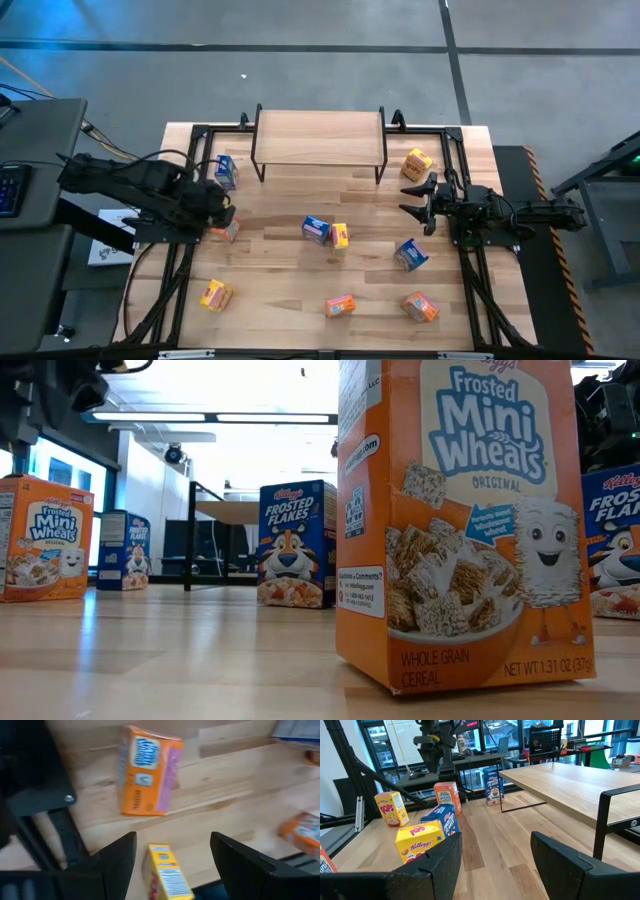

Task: Stack cereal on shelf
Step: Put the top left orange cereal box on the shelf

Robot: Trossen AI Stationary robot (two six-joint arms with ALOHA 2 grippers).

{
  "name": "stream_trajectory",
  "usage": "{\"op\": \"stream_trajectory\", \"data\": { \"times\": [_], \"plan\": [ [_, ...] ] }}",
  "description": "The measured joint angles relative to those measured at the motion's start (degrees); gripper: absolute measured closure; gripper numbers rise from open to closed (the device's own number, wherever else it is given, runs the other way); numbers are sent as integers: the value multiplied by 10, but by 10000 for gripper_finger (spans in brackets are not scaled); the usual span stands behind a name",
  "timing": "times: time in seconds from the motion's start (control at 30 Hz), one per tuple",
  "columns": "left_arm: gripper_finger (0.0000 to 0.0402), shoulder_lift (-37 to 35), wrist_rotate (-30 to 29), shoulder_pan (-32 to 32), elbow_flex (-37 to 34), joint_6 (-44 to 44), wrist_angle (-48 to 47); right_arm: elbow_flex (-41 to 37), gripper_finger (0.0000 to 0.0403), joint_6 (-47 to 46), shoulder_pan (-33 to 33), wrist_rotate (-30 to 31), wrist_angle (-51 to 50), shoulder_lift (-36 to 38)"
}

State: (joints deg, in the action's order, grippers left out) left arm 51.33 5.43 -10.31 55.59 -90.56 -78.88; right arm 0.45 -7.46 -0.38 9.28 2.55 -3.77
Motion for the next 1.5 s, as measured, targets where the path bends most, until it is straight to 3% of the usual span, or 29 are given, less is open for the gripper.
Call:
{"op": "stream_trajectory", "data": {
  "times": [0.57, 0.9, 1.37, 1.5],
  "plan": [
    [156, 8, -85, 0, 0, 85, -13, 0, 173, 0, 0, 0, 0, 0],
    [156, 10, -87, 0, -43, 93, 12, 0, 173, 0, 0, 0, 0, 0],
    [155, 24, -106, 0, -45, 97, 32, 0, 173, 0, 0, 0, 0, 0],
    [137, 28, -107, 0, -45, 97, 30, 0, 173, 0, 0, 0, 0, 0]
  ]
}}
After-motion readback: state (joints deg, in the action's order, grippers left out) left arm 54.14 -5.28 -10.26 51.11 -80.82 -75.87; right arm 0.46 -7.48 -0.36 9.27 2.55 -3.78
